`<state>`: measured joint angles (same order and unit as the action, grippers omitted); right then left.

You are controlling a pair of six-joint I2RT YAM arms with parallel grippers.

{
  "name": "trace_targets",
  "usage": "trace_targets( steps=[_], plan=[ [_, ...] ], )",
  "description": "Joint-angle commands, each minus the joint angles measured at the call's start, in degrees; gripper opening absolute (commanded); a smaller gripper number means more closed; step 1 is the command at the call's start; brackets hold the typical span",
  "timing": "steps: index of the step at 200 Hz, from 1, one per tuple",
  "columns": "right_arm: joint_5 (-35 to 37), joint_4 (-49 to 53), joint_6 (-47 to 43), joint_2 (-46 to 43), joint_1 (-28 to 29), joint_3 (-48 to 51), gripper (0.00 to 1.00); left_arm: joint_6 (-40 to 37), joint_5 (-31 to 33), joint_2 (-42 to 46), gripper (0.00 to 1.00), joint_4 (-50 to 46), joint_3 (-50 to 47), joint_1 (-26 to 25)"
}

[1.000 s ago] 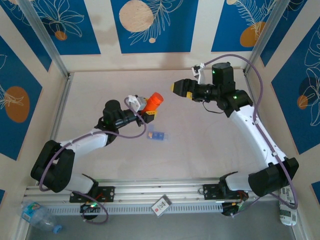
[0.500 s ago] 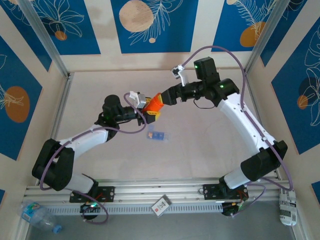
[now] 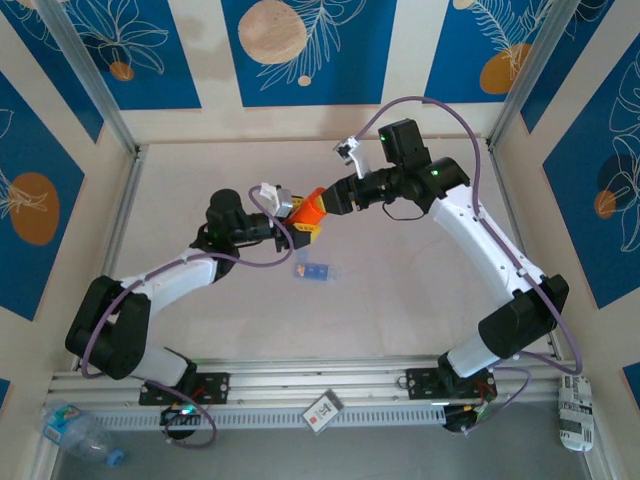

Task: Sort the pills into containers

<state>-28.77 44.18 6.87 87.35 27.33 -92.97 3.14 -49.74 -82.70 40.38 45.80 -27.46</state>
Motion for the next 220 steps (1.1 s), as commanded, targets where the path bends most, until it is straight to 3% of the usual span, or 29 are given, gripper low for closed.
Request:
trace_targets(
  steps=[1,43,90,123,178,198,220],
  plan=[
    [0.0,0.3,1.4,0.6,1.6,2.0,0.53,0.5,-1.5,-0.1,0.0,0.2,2.7,0.6],
    [4.2,-5.9,12.6,0.9,2.6,7.0,0.41,-3.9,3.8,1.6,0.0,-2.1,2.8,0.1],
    [8.8,-15.4,30.9,1.2,4.8,13.4,0.37,-19.7,22.6,6.4,0.0,-5.0,0.3,-6.9],
    [11.3,-18.2,38.4,1.5,6.6,15.3,0.37,-29.0,33.7,6.8,0.0,-4.4,-0.3,-12.0],
    [12.2,-16.9,39.9,1.8,6.5,14.2,0.41,-27.2,35.7,4.2,0.0,-1.3,-0.8,-12.1],
    [11.6,-16.1,39.5,1.1,4.9,13.1,0.5,-25.0,34.5,3.6,0.0,-1.4,-0.7,-11.0],
    [10.0,-15.7,38.3,-1.1,2.5,12.0,0.67,-21.7,31.9,3.0,0.0,-1.6,-0.6,-8.7]
  ],
)
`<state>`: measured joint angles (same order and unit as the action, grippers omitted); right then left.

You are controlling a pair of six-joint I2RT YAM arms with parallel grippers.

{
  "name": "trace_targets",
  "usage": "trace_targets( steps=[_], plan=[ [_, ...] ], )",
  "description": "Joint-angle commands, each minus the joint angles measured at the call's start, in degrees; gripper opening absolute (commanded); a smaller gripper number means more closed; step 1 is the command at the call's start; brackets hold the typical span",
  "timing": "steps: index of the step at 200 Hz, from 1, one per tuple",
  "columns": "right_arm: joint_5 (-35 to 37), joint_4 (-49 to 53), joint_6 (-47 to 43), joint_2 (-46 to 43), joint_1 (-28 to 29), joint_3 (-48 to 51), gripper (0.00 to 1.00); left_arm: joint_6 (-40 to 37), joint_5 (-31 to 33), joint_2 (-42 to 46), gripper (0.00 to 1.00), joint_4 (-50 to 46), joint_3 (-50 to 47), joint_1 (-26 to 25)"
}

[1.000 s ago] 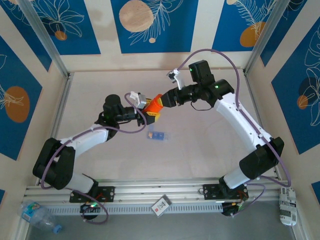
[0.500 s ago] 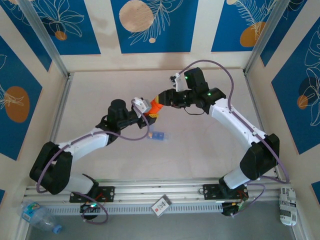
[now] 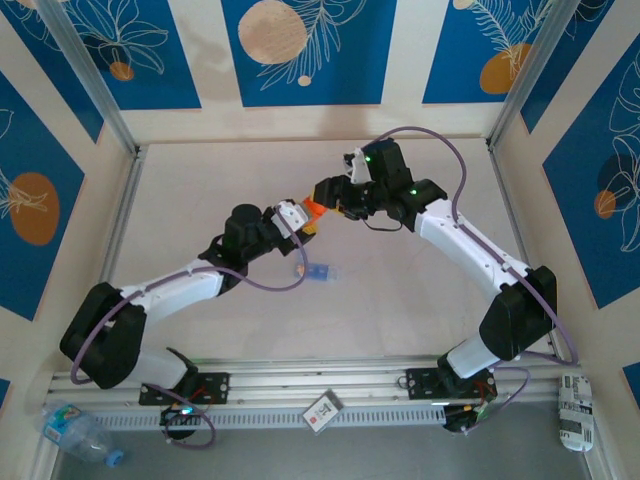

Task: Sort the pills into containers

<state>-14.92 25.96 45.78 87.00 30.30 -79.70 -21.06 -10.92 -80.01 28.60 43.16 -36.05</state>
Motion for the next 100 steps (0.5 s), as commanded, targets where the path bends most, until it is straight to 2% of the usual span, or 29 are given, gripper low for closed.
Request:
trace_targets(
  steps=[1,20,41,73,100],
  plan=[
    [-4.0,2.5,-0.7,-0.9,-0.6,-1.3,0.68,2.7,-7.0,0.3,0.0,10.2,2.0,0.0],
    [-5.1,2.9,-2.6,-3.9,-2.1,-1.4,0.82,5.1,-9.2,0.1,0.0,10.8,1.5,1.9],
    [-6.0,3.4,-5.1,-7.3,-3.6,-0.4,0.88,7.9,-13.3,-0.1,0.0,11.2,1.1,4.0],
    [-8.5,0.1,-10.1,-11.3,-6.2,2.2,0.9,11.2,-21.1,-0.7,0.0,10.3,1.6,6.5],
    [-9.3,3.0,-20.9,-10.2,-6.6,-1.3,0.88,15.1,-28.7,-1.6,0.0,9.6,2.8,8.3]
  ],
)
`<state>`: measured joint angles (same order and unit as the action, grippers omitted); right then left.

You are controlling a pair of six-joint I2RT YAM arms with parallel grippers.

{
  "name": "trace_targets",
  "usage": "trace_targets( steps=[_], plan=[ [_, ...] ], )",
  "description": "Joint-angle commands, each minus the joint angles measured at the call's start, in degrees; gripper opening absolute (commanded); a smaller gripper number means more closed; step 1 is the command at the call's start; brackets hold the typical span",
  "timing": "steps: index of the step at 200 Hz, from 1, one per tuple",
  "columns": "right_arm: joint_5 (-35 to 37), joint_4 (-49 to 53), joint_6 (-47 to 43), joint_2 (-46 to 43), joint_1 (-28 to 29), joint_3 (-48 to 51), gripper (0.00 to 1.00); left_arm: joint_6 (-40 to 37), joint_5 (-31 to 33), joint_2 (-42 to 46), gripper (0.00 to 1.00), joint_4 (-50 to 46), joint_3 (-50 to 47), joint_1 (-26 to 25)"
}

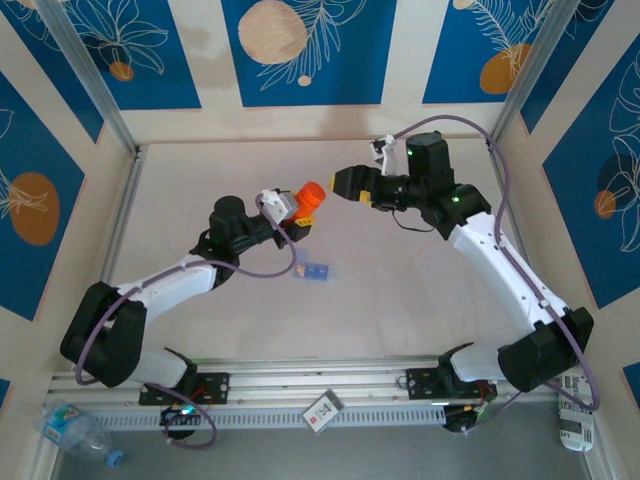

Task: Sort the pills into containers

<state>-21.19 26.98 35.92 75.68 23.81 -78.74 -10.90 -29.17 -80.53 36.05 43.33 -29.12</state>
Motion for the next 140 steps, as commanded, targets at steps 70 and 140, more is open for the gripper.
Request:
trace_targets(
  steps=[70,140],
  plan=[
    [-0.5,17.4,-31.0,11.9,5.1,-16.1,0.85,9.2,-20.4,-2.3,0.0,-0.6,5.3,2.8],
    [0.6,17.9,-31.5,13.9,7.0,-15.5,0.55,9.2,-21.6,-2.1,0.0,-1.6,5.0,2.9]
  ],
)
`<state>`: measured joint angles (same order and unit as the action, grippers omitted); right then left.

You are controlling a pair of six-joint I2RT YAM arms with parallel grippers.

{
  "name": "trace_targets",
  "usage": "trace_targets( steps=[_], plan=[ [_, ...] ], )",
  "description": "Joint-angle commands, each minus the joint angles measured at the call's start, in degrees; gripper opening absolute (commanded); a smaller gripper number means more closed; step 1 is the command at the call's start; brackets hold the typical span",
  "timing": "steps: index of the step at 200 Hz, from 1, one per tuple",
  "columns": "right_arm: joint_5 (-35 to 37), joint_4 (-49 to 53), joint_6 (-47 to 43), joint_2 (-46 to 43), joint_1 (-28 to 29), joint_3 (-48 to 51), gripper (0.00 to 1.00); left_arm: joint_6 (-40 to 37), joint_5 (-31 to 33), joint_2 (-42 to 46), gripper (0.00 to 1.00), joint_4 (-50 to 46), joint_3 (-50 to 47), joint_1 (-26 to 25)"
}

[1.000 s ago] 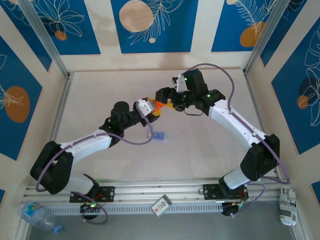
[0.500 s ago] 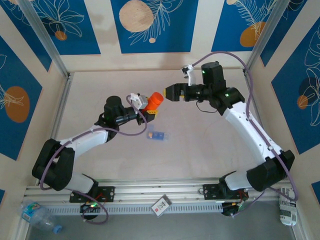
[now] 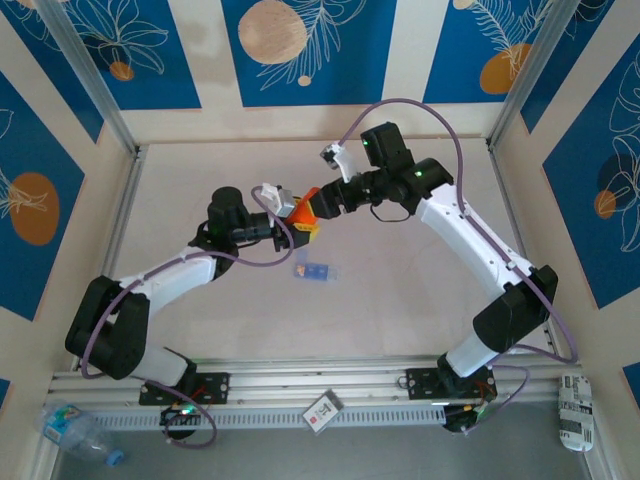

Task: Sort the pills into containers

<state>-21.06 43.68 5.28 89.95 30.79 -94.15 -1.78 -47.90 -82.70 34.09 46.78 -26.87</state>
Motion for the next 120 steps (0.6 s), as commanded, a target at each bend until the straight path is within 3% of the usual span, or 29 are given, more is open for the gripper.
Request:
trace_targets(
  steps=[1,15,44,120],
  plan=[
    [0.5,1.1,-0.8,-0.4,0.1,0.0,0.55,0.1,-2.9,0.1,0.0,0.4,1.5,0.7],
    [-0.2,0.3,0.0,-0.7,0.1,1.1,0.57,0.2,-3.2,0.0,0.0,0.4,1.7,0.7],
    [-1.6,-1.1,1.5,-1.8,0.2,3.2,0.79,0.5,-3.5,-0.4,0.0,0.5,1.8,0.7],
    [-3.6,-2.5,3.1,-5.5,-2.2,3.3,0.88,0.7,-4.2,-1.0,0.0,-0.4,2.7,0.7]
  ],
)
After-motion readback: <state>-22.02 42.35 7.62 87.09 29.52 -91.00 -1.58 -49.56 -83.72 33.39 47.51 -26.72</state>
